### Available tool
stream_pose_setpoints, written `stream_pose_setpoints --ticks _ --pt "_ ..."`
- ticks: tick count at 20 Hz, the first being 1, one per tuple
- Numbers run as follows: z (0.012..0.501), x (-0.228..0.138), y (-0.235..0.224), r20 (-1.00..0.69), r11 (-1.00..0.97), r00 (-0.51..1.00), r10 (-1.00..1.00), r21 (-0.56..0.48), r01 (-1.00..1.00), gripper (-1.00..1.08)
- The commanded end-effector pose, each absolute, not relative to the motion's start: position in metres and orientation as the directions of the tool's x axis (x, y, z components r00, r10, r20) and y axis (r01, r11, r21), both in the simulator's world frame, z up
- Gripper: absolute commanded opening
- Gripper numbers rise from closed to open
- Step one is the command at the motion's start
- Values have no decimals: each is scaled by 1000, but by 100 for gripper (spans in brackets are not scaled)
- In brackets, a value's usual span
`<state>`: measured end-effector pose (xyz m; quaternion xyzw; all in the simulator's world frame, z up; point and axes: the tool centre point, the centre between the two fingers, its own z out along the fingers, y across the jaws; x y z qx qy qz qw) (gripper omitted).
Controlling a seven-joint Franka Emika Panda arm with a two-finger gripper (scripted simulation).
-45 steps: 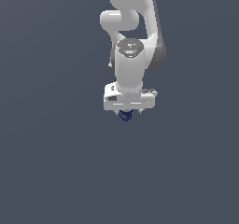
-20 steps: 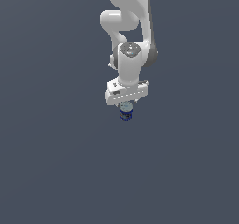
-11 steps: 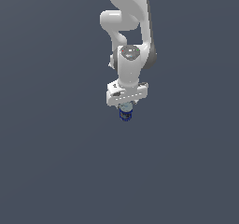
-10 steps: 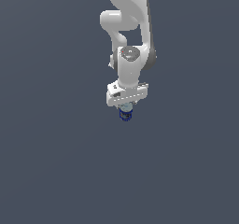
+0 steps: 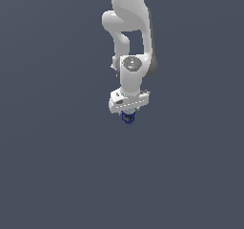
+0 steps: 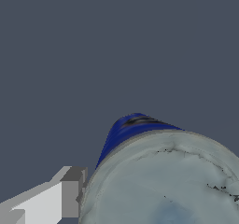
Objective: Pick up the object and move it to a goal position.
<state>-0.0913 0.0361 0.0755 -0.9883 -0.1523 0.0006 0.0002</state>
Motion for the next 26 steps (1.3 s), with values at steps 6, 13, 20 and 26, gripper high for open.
stream_pose_setpoints --ticks 6,13,20,26 --pt "74 -91 36 0 -954 954 301 0 301 -100" --pt "76 -91 35 0 -954 954 301 0 301 -100" --pt "96 -85 29 0 -954 954 301 0 301 -100" --pt "131 -75 18 0 -954 954 301 0 301 -100"
